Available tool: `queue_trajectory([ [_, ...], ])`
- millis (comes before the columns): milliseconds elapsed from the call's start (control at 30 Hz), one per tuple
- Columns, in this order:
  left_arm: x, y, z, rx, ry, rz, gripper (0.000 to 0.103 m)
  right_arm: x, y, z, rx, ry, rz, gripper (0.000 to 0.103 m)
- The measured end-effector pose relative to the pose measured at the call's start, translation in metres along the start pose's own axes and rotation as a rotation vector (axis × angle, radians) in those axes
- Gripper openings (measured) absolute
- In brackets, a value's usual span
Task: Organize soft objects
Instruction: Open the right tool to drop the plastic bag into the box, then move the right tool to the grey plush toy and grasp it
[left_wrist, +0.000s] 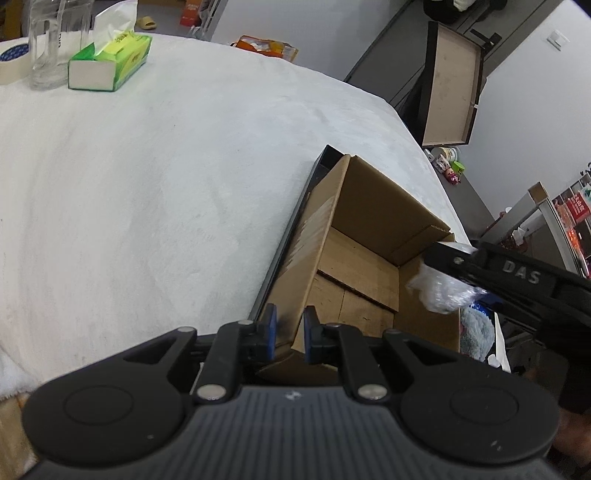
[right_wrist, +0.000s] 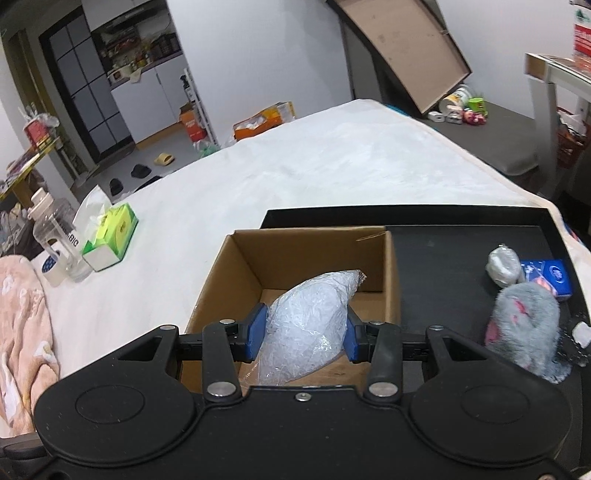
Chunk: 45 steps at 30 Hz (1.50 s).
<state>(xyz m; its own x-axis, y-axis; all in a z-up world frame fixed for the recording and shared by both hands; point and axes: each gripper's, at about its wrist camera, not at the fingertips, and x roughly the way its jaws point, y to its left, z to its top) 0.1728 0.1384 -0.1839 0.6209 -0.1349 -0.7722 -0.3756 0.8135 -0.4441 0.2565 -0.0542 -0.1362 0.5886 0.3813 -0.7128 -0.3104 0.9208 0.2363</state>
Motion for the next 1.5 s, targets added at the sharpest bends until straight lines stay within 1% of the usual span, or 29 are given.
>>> queue_trajectory([
  [133,0.001,0.000,0.001,-0.006,0.002,0.000,0.012,0.010,0.009,0.003,-0.025,0.008,0.027,0.042],
  [267,0.001,-0.002,0.001,0.006,0.002,-0.002,0.012,0.015,0.020,0.007,-0.048,-0.001,0.072,0.042],
  [367,0.002,0.000,0.001,0.000,0.001,-0.002,0.012,0.015,0.025,0.011,-0.050,-0.019,0.102,0.042],
  [467,0.002,0.000,0.001,-0.006,0.001,-0.003,0.012,0.018,0.026,0.012,-0.034,-0.011,0.112,0.043],
  [500,0.002,0.000,0.001,-0.005,0.001,-0.003,0.012,0.021,0.025,0.013,-0.030,-0.004,0.117,0.045],
  [567,0.002,-0.002,0.001,0.001,0.000,-0.001,0.012,0.024,0.023,0.012,-0.026,0.016,0.122,0.058],
  [600,0.001,-0.003,0.000,0.006,0.000,0.000,0.012,0.024,0.022,0.010,-0.026,0.028,0.116,0.072],
  [633,0.002,-0.004,0.000,0.012,0.001,0.005,0.012,0.024,0.022,0.009,-0.027,0.028,0.105,0.080],
  [700,0.001,-0.005,0.000,0.016,-0.005,0.007,0.012,0.018,0.018,0.005,-0.029,0.012,0.098,0.080],
  [767,0.000,-0.006,0.000,0.025,-0.004,0.010,0.012,0.015,0.014,0.002,-0.025,0.021,0.111,0.080],
  [967,-0.001,-0.012,0.000,0.061,-0.002,0.036,0.013,-0.005,-0.007,-0.001,0.001,0.011,0.096,0.080],
  [1033,-0.001,-0.015,0.000,0.072,-0.002,0.054,0.017,-0.012,-0.015,-0.001,0.015,0.002,0.094,0.080],
  [1100,-0.004,-0.017,0.000,0.077,-0.006,0.062,0.026,-0.020,-0.021,-0.002,0.024,-0.010,0.092,0.080],
  [1133,-0.005,-0.020,-0.001,0.086,-0.011,0.065,0.029,-0.023,-0.024,-0.002,0.027,-0.015,0.092,0.080],
  [1200,-0.008,-0.024,-0.002,0.103,-0.021,0.074,0.040,-0.028,-0.031,-0.003,0.034,-0.022,0.081,0.080],
  [1233,-0.010,-0.027,-0.003,0.109,-0.028,0.078,0.042,-0.031,-0.036,-0.004,0.038,-0.025,0.077,0.080],
  [1300,-0.012,-0.031,-0.004,0.126,-0.036,0.086,0.050,-0.035,-0.043,-0.007,0.049,-0.029,0.068,0.080],
  [1367,-0.014,-0.036,-0.005,0.145,-0.044,0.099,0.055,-0.039,-0.052,-0.009,0.061,-0.034,0.061,0.080],
  [1467,-0.016,-0.042,-0.006,0.158,-0.053,0.120,0.060,-0.044,-0.066,-0.013,0.075,-0.040,0.046,0.080],
  [1500,-0.016,-0.044,-0.007,0.163,-0.055,0.127,0.064,-0.046,-0.071,-0.014,0.079,-0.042,0.041,0.080],
])
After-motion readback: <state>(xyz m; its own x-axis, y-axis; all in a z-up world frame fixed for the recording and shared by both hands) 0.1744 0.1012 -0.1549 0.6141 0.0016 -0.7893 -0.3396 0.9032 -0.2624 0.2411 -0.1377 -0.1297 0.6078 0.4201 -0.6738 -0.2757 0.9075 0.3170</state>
